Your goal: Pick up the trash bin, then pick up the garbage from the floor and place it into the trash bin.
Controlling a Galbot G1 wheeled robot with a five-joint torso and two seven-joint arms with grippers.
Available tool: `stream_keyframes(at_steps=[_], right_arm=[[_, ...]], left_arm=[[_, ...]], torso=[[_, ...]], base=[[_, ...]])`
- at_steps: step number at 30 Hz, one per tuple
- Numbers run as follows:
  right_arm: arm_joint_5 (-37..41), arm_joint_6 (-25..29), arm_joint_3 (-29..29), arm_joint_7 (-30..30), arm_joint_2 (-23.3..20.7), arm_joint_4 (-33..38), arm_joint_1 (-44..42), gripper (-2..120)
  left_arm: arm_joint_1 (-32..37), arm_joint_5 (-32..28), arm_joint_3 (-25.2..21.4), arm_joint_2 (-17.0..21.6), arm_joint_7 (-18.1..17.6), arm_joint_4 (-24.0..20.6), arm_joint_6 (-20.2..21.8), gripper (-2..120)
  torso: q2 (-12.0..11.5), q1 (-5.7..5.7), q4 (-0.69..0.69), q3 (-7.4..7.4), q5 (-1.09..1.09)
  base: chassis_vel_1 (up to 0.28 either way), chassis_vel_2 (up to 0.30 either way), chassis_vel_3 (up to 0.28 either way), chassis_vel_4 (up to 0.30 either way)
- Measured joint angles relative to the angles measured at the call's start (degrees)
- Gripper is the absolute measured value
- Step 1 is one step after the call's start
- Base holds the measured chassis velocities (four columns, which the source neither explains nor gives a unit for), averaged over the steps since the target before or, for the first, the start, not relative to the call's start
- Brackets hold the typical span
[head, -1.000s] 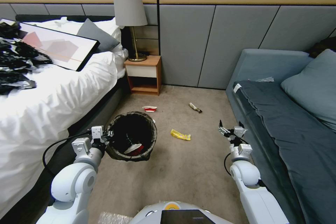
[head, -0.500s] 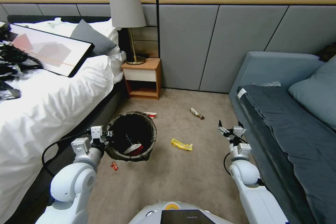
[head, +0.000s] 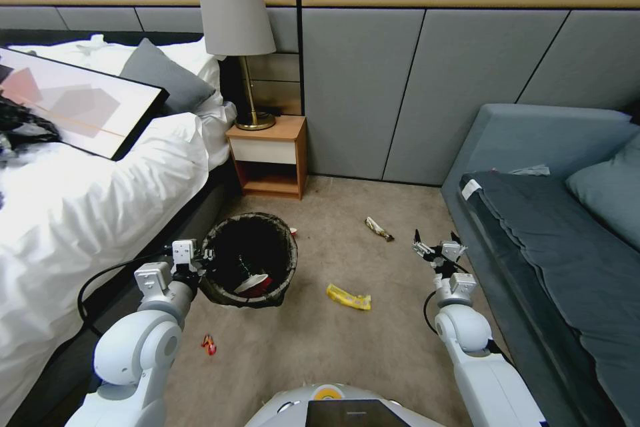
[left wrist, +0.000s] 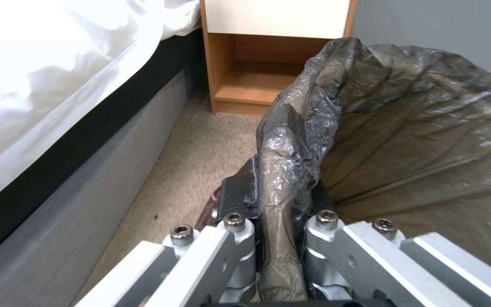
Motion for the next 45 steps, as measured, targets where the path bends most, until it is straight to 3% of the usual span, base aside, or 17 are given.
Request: stream_keyframes(at_steps=[12, 20, 28, 31, 32, 34, 36, 39, 45], right_arm=[[-0.3, 0.4, -0.6, 0.9, -1.3, 1.3, -1.5, 100], [1.1, -6.9, -2.9, 4.0, -6.4, 2.6, -2.1, 100], [3.4, -12.3, -4.5, 4.4, -10.9, 7.1, -2.7, 100], [14.4, -27.8, -7.4, 7.0, -16.7, 11.9, -0.4, 100], [14.4, -27.8, -7.4, 7.0, -16.7, 11.9, -0.4, 100], [23.7, -38.1, -10.6, 7.5, -19.6, 11.6, 4.0, 100], [27.0, -39.6, -11.9, 7.4, -20.5, 11.0, 5.5, 100], [36.2, -40.9, -18.5, 7.3, -23.1, 7.0, 11.2, 100], [43.6, -40.8, -24.6, 7.4, -24.7, 4.2, 16.0, 100]], left_arm=[[0.0, -0.3, 0.2, 0.1, 0.0, 0.4, 0.0, 4], [0.2, -0.5, 0.8, 1.1, -0.1, 0.4, 0.0, 4], [1.6, 3.4, 0.7, -1.8, -0.3, -1.9, 0.0, 4], [2.6, 4.5, 0.6, -1.8, -0.2, -1.7, 0.0, 4], [2.6, 4.5, 0.6, -1.8, -0.2, -1.7, 0.0, 4], [2.6, 4.7, 1.4, -3.2, -0.2, -1.5, 0.0, 4], [2.7, 4.9, 1.6, -3.8, -0.2, -1.5, 0.0, 4], [3.3, 5.2, 2.1, -5.5, 0.0, -1.6, 0.0, 4], [3.5, 5.2, 2.2, -5.0, 0.1, -1.1, 0.0, 4]], torso=[[0.0, 0.0, -0.01, 0.0, 0.0], [0.0, -0.01, -0.02, 0.0, 0.01], [0.0, 0.0, -0.01, 0.0, 0.01], [0.0, 0.0, -0.02, 0.0, 0.0], [0.0, 0.0, -0.02, 0.0, 0.0], [0.0, 0.0, 0.01, 0.0, 0.0], [0.0, -0.01, 0.0, 0.0, -0.02], [0.0, 0.0, -0.01, 0.0, -0.01], [0.0, 0.0, -0.02, 0.0, -0.01]], base=[[-0.073, 0.063, 0.07, -0.052], [0.0, 0.0, 0.0, 0.0], [0.0, 0.0, 0.0, 0.0], [0.0, 0.0, 0.0, 0.0], [0.0, 0.0, 0.0, 0.0], [0.0, 0.0, 0.0, 0.0], [0.0, 0.0, 0.0, 0.0], [0.0, 0.0, 0.0, 0.0], [0.0, 0.0, 0.0, 0.0]])
